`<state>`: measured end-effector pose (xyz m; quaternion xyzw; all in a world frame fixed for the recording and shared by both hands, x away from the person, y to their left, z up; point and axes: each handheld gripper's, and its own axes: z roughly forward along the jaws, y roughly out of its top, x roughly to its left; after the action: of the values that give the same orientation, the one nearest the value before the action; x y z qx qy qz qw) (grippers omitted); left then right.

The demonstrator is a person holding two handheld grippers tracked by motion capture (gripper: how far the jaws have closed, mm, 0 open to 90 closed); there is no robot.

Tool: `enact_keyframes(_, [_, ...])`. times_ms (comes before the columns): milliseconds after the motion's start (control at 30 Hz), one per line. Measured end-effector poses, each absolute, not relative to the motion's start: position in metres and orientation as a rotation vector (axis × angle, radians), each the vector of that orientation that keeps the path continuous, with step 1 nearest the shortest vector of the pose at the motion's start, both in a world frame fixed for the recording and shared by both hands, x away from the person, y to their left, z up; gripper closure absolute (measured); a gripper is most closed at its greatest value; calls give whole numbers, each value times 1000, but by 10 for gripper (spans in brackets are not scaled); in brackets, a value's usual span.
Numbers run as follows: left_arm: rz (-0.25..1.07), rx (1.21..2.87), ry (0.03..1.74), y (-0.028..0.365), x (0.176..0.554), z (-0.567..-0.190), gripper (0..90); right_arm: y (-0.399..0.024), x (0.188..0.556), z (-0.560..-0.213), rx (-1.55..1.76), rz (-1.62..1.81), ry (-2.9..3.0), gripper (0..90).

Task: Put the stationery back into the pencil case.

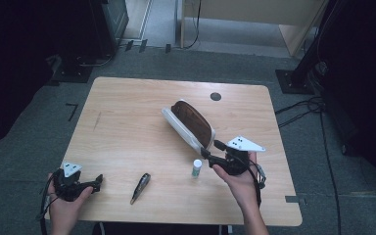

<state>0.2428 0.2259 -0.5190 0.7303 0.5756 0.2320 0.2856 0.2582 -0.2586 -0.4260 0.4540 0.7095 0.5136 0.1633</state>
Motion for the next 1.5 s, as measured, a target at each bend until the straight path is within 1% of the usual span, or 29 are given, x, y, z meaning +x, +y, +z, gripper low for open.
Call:
enact_keyframes(367, [620, 1952, 1539, 226, 243, -519, 0, -252, 238, -437, 1260, 1533, 2035, 484])
enact_keyframes(633, [620, 1952, 1539, 226, 243, -519, 0, -241, 234, -453, 1266, 1538, 2055, 494])
enact_keyframes(1033, [620, 1952, 1539, 226, 243, -519, 0, -225, 228, -468, 1229, 1412, 2076, 519])
enact_keyframes(1133, [620, 1952, 1540, 226, 243, -519, 0, -223, 228, -471, 1230, 1379, 2069, 551])
enact_keyframes(1267, [620, 1952, 1539, 226, 243, -519, 0, -223, 229, -472, 1228, 1357, 2055, 635])
enact_keyframes(1367, [620, 1952, 1539, 226, 243, -519, 0, -223, 228, -472, 1193, 1322, 2050, 654])
enact_keyframes(1500, [620, 1952, 1539, 226, 243, -519, 0, -225, 227, -472, 1225, 1299, 2003, 657])
